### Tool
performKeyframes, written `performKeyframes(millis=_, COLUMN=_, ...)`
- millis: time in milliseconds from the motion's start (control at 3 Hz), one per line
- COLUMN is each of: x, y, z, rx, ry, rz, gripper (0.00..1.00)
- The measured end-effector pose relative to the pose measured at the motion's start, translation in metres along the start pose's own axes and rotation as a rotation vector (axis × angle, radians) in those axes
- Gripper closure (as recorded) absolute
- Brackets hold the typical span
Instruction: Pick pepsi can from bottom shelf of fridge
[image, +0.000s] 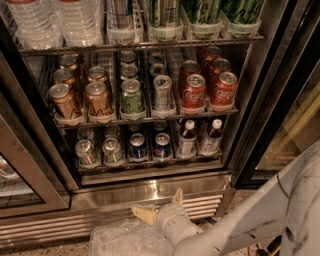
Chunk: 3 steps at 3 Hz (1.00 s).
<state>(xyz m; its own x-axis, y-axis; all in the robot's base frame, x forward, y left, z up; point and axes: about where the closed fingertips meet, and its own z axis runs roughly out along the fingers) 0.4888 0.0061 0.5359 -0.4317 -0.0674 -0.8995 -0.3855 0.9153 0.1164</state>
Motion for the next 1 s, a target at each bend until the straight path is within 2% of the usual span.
performKeyframes(millis=333, x=0.0, y=-0.002, z=0.012, rx=0.039, ry=-0.035, rz=0.029, gripper=0.0)
performKeyframes(millis=667, x=-0.01, y=-0.011, z=0.029, rx=0.116, ry=-0.115, rz=0.026, gripper=0.0)
performKeyframes(millis=1000, x=-0.023, y=-0.02, z=0.038, rx=0.2, ry=-0.198, rz=-0.015, gripper=0.0)
